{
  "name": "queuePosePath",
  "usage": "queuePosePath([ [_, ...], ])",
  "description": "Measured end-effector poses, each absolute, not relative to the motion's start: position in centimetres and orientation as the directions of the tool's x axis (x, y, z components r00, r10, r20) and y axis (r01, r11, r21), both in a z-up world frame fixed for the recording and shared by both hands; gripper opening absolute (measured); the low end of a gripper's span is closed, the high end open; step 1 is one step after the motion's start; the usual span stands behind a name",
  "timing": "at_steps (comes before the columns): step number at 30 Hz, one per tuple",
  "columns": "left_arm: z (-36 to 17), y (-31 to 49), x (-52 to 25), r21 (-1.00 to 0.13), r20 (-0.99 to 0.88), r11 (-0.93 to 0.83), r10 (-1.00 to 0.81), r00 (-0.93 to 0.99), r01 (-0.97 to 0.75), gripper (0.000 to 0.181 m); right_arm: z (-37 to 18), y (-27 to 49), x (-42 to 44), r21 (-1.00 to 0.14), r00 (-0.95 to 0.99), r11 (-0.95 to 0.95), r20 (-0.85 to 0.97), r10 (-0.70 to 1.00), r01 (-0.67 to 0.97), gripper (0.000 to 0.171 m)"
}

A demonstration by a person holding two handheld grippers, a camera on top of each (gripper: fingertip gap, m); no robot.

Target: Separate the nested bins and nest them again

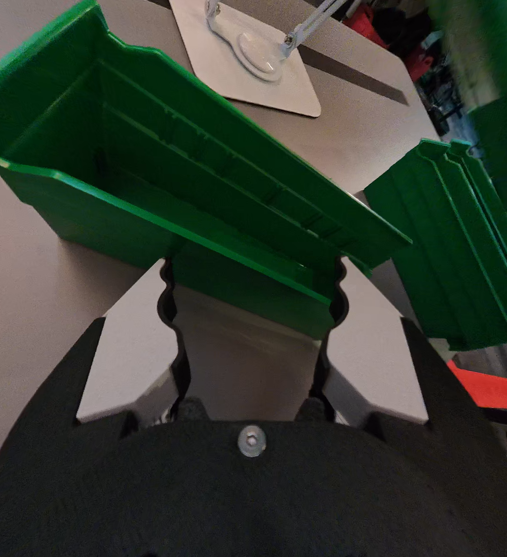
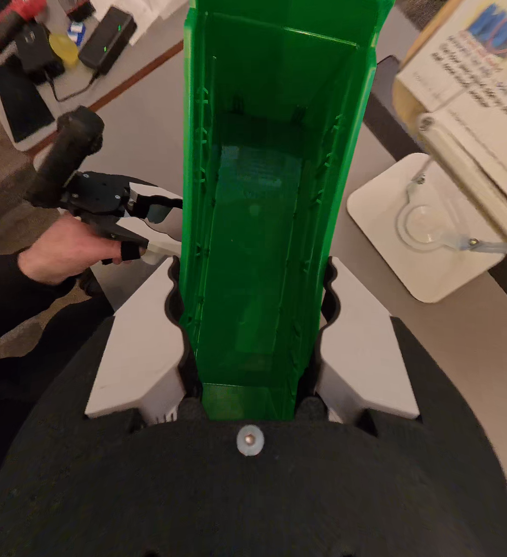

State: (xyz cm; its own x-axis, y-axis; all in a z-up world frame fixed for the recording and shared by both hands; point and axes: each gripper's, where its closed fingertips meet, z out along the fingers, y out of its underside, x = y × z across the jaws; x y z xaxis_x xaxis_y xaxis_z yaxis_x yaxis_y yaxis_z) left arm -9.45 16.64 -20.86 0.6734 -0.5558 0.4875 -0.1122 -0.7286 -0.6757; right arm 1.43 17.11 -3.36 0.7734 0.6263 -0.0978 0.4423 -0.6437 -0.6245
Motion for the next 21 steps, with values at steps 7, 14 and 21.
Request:
queuePosePath([
  [7,-22.1,17.4,-9.4,-0.683,0.421,-0.71,-0.574,0.703,-0.171,0.082,2.4,13.8,16.7,-0.681,0.899,-0.675,-0.053,0.434,0.286,0.095],
  [14,-21.8,17.2,-8.7,-0.7,0.392,-0.675,-0.636,0.664,-0.234,0.07,2.0,6.6,35.4,-0.646,0.993,-0.755,0.059,0.101,0.115,0.095],
  [21,-21.5,16.0,-7.3,-0.702,0.375,-0.647,-0.691,0.618,-0.297,0.058,-5.3,-0.7,46.9,-0.566,0.991,-0.819,0.03,-0.131,-0.091,0.095],
])
